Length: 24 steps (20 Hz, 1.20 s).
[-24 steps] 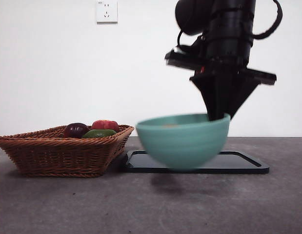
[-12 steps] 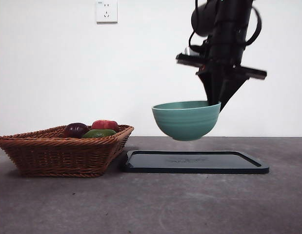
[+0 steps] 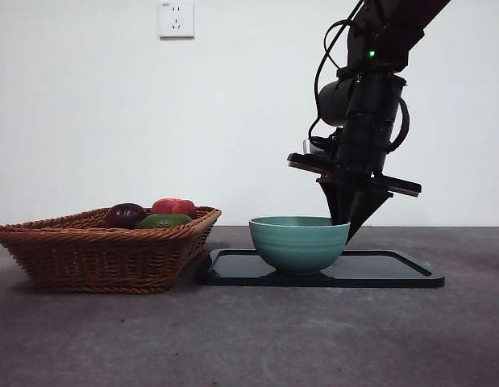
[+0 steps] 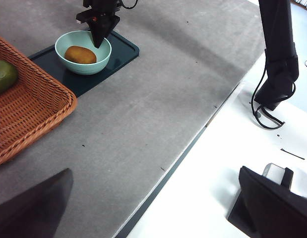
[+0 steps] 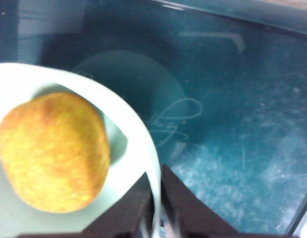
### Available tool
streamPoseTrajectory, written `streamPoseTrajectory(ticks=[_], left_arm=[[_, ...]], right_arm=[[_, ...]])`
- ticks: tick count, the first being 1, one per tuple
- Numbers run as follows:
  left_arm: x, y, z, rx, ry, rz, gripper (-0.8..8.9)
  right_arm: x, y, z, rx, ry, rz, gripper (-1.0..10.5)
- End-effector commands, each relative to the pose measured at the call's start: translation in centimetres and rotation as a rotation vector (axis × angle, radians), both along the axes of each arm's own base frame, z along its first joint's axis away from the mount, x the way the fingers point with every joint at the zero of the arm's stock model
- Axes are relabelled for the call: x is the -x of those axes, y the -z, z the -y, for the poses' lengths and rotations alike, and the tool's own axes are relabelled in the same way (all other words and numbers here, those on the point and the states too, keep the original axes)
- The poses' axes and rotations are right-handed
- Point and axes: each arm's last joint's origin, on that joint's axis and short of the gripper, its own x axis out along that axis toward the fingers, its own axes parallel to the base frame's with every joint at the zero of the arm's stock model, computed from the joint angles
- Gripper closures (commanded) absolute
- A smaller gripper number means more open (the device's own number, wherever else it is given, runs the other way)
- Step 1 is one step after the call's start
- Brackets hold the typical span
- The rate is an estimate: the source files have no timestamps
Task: Pick up the wifruite, put it on the bowl, pick up the plate, put it on desk
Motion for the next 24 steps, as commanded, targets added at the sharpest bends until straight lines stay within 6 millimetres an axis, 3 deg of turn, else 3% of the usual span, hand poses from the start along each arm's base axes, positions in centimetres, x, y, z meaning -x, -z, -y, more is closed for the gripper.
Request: streamPoseTrajectory(ticks=[1,2,4,7,9,12,15,17,19,24], left_arm=[[0.1,-0.4,-0.1,0.015,0.011,0.018,1.88],[0.1,-0.4,-0.1,0.016,0.011,0.019,1.88],[0.1,-0.4,-0.1,0.016,0.011,0.018,1.88],[0.1,-0.4,-0.1,0.016,0.011,0.018,1.88],[0.1,-0.4,-0.1,0.016,0.011,0.018,1.88],[0.1,-0.4,-0.1,0.021,0.009,0.019,1.88],[-0.1,-0.9,0.1,0.075,0.009,0.05,1.88],[-0.2,-1.3,0.3,0.112,0.005,0.062,1.88],[-0.3,-1.5,0.5,0.138,-0.004,0.057,1.88],[-0.8,-2.0,1.4,0.172,-0.018,0.043,1.88]], right_arm=[[-0.3,0.2,-0.3,0.002,-0.007,-0.003,7.6],[-0.2,0.1,-0.3,0.004,-0.005,-0.009,6.3],[0.3,-1.3,0.1,0.01,0.002,-0.014,5.4],[2.9,-7.0,1.4,0.082,0.008,0.083,4.4],[6.0,-12.3,2.6,0.102,0.008,0.199,4.0],[12.3,-19.5,4.9,0.081,0.034,0.377,4.0],[18.3,-23.3,6.6,0.121,0.047,0.477,4.0],[21.6,-24.2,7.3,0.094,0.046,0.531,4.0],[24.9,-23.9,8.1,0.069,0.052,0.548,3.9],[31.9,-19.4,10.8,0.009,0.07,0.562,3.9]])
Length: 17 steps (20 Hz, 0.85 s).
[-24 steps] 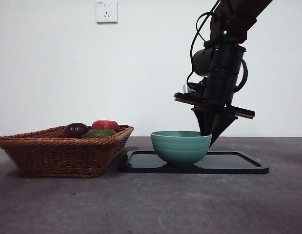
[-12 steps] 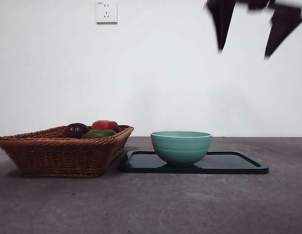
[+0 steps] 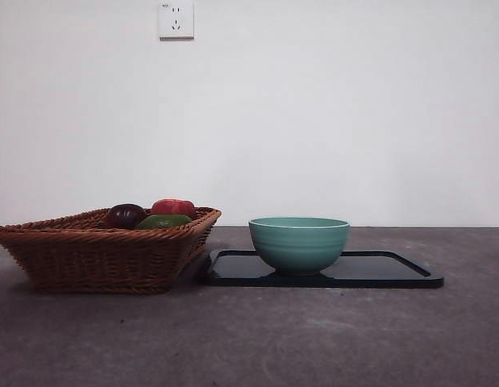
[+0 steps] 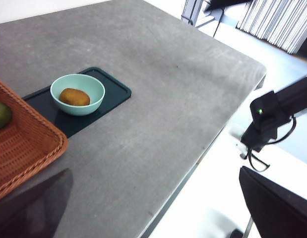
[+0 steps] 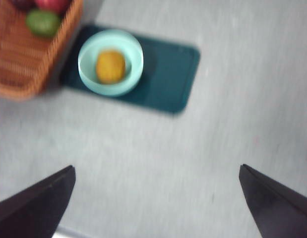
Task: Pick up the wifruite, put it on the bowl, pick up the plate, put it on desk
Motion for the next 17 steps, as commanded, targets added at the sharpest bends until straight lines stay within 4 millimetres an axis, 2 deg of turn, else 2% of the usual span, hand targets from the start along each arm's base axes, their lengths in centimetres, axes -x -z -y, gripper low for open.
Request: streamPoseTrajectory(ticks=[1,5,9,14,17], left_arm=[[-0.4,-0.6,0.8,0.026,0.0,-0.004,1.88],[-1.5,-1.0,2.6,0.026,-0.008,-0.027,1.88],[-2.8,-1.1,4.9,0.021,-0.02,-0.062,1.88],[-4.9,-0.9,8.5,0.019,-0.044,-0.122,1.88],[-6.1,-0.1,10.6,0.006,-0.093,-0.237,1.88]], right_arm=[[2.9,2.3,1.2,-0.055,0.016,-0.015,3.9],[6.9,5.5,3.0,-0.151,-0.037,0.051,3.9],[9.6,6.9,4.3,-0.2,-0.069,0.12,3.9],[10.9,7.0,4.8,-0.226,-0.132,0.169,3.9],[11.0,7.0,4.8,-0.237,-0.158,0.165,3.9]])
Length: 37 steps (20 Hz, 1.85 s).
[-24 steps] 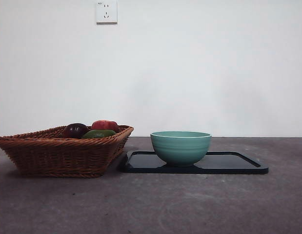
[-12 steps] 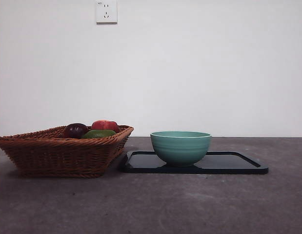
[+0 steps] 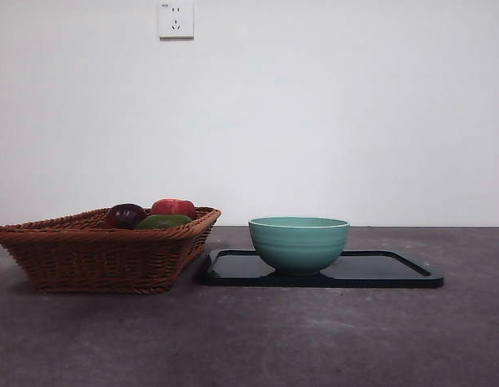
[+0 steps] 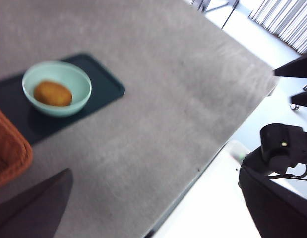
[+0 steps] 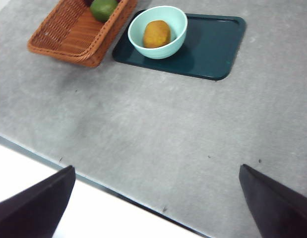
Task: Pick up the wifruite, put it on the bowl, pick up the plate, put it on desk
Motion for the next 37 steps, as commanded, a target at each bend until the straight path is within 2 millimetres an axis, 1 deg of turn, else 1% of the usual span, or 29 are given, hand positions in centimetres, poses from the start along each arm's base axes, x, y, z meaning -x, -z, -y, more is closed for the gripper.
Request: streamPoseTrajectory(ticks=[1,3,7,9,11,14,17,21,24,29,30,33,37], left_arm=[[-0.7,0.3,1.5,0.024,-0.052,-0.106,1.88],[-1.4,0.9,2.7,0.006,-0.08,-0.166,1.88],[-2.8,1.9,5.0,-0.006,-0.117,-0.23,1.89],[-3.7,2.1,6.0,-0.021,-0.148,-0.264,1.89],[-4.9,2.0,7.1,-0.036,-0.171,-0.276,1.89],[-7.0,1.4,8.8,-0.071,-0.209,-0.298,1.89],[-9.5,1.0,10.6,-0.154,-0.243,-0.328,1.9],[-12.8,1.6,13.3,-0.308,-0.238,-0.356,1.9],[-15.4,2.4,15.3,-0.397,-0.228,-0.372,1.9],[-20.4,4.5,18.4,-0.507,-0.226,-0.408,1.9],[-21.2,5.0,18.8,-0.518,-0.231,-0.415,1.9],[-23.9,7.3,19.9,-0.54,-0.258,-0.444,1.9],[-26.6,10.0,20.2,-0.539,-0.293,-0.459,1.9]], right_arm=[[0.1,-0.4,0.0,-0.014,-0.028,0.036,3.9],[0.1,-0.4,0.0,-0.009,-0.032,0.04,3.9],[0.1,-0.4,0.0,0.005,-0.045,0.053,3.9],[0.1,-0.4,0.0,0.005,-0.045,0.052,3.9],[0.1,-0.4,0.0,0.005,-0.045,0.052,3.9],[0.1,-0.4,0.0,0.005,-0.046,0.052,3.9],[0.1,-0.4,0.0,0.004,-0.045,0.051,3.9],[0.1,-0.4,0.0,0.005,-0.045,0.052,3.9],[0.1,-0.4,0.0,0.005,-0.045,0.051,3.9],[0.1,-0.4,0.0,0.005,-0.045,0.051,3.9],[0.1,-0.4,0.0,0.005,-0.045,0.051,3.9],[0.1,-0.4,0.0,0.005,-0.045,0.05,3.9],[0.1,-0.4,0.0,0.005,-0.044,0.051,3.9]])
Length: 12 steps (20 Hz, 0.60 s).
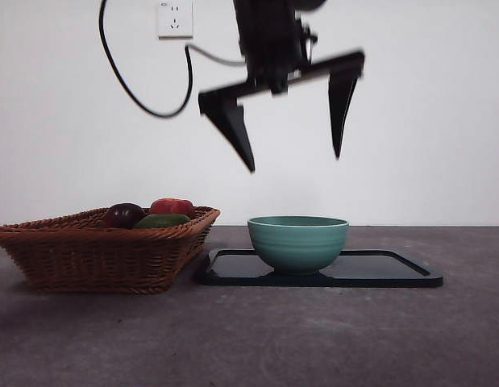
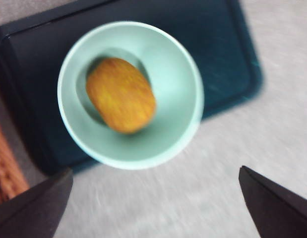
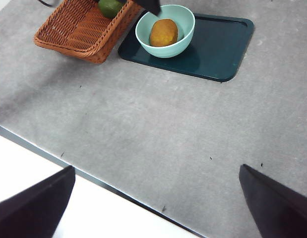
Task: Pick up the wifruite, put it on the bowl, pick up the plate, put it on desk
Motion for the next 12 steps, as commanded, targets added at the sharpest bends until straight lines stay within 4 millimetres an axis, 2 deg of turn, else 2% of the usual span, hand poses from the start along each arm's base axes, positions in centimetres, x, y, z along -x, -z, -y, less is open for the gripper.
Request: streamPoseTrajectory(ticks=[1,6,12], left_arm=[[-1.4,1.1,0.6,0.018,-0.003,0.025,1.9],[-3.6,2.5,0.7,0.066,-0.034,0.074,1.9],[-4.5,4.8,1.2,0.079,-0.03,0.039,1.9]], right_arm=[[0.1,-0.4,0.0,-0.012,-0.014,0.037,3.9],[0.1,-0.4,0.0,-0.01,-0.016,0.038,3.9],[0.1,-0.4,0.0,-0.01,-0.016,0.038,3.9]])
